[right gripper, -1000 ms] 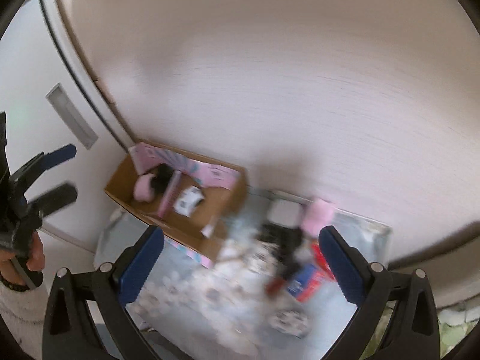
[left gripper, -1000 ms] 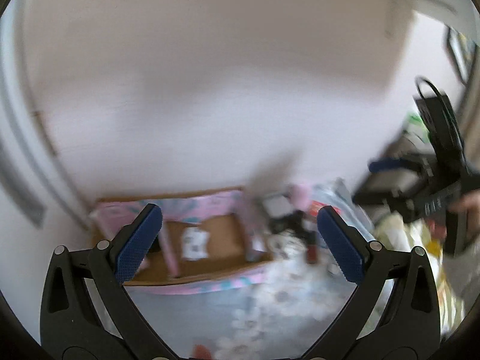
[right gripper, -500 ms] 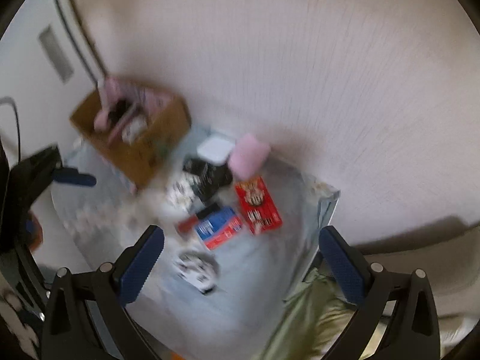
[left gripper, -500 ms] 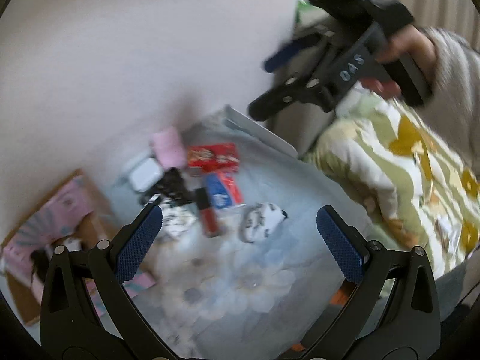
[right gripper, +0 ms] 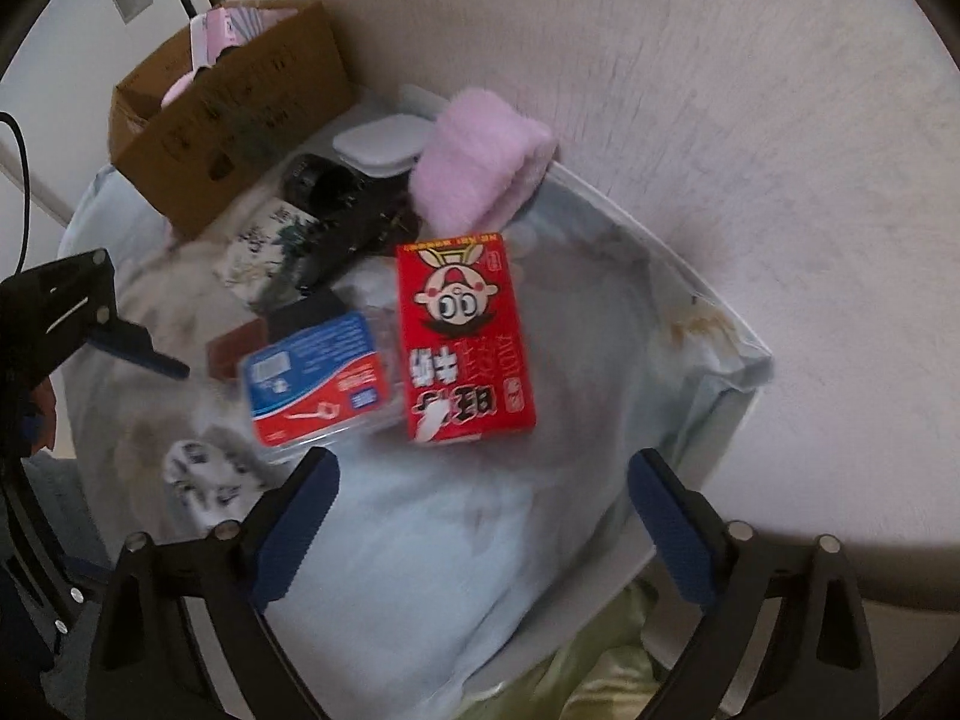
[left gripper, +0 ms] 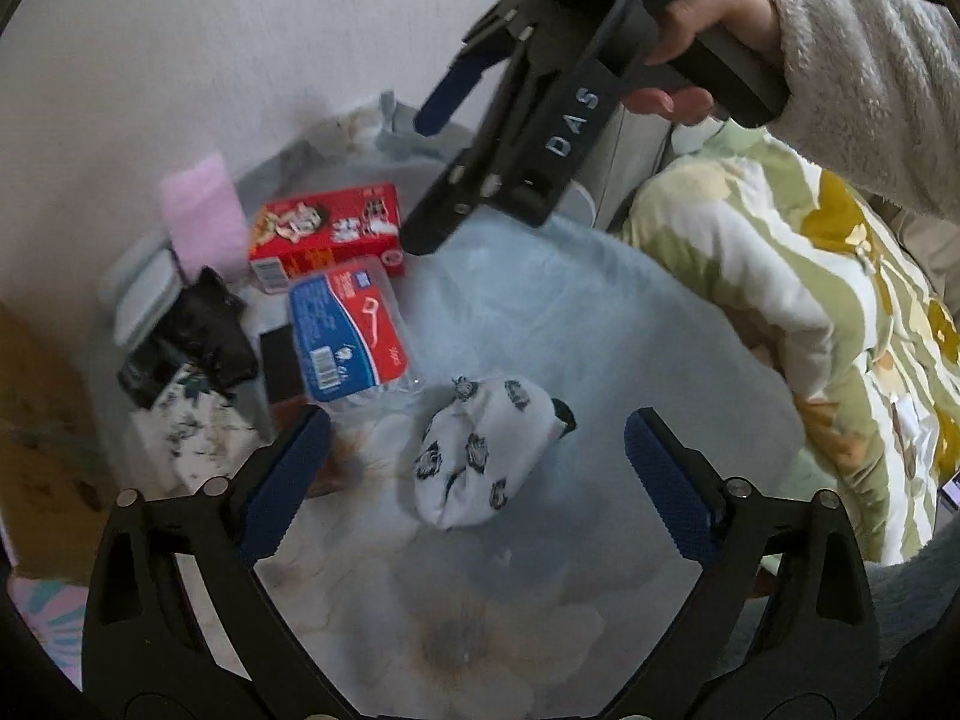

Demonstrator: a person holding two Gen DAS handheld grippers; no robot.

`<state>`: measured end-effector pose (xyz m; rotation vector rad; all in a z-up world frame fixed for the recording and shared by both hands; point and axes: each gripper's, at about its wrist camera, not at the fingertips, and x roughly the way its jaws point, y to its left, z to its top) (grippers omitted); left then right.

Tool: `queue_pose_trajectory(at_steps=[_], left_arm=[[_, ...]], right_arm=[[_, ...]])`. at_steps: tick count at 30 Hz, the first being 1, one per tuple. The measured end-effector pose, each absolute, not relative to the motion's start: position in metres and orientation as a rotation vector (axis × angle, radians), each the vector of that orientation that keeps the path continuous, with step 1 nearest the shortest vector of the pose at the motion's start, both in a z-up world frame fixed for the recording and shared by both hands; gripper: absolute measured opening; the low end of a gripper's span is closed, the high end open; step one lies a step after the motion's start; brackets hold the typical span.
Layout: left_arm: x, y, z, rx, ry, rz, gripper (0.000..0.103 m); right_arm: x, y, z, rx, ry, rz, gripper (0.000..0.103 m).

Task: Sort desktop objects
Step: 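Grasp the red carton with the right tool while the left grasps the white paw-print sock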

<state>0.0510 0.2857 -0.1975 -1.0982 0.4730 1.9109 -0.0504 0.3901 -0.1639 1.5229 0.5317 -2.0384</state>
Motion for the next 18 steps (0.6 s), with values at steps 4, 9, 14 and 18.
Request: queue_pose_trajectory(at_steps=[4, 9, 14, 18], left_arm=[[0.047, 0.290, -0.208, -1.111, 0.475, 1.906, 0.095], [0.043, 0.292, -0.213, -1.123, 0.444, 1.896, 0.094], [0.038, 0.295, -0.223, -1.169, 0.414, 1.844, 0.062], [0.041, 0.295, -0.226, -1.175, 0.421, 1.827, 0.049]], right_arm=[[-0.059, 0.392, -0.177, 1.517, 0.548, -2.019, 0.092], [-0.063, 0.391, -0.182, 1.487, 0.569, -1.993, 0.088], [-0.066, 0.391, -0.187, 1.498, 0.583, -1.942, 0.059], [-0.063, 0.390, -0.188, 1.488, 0.588, -1.922, 0.047]])
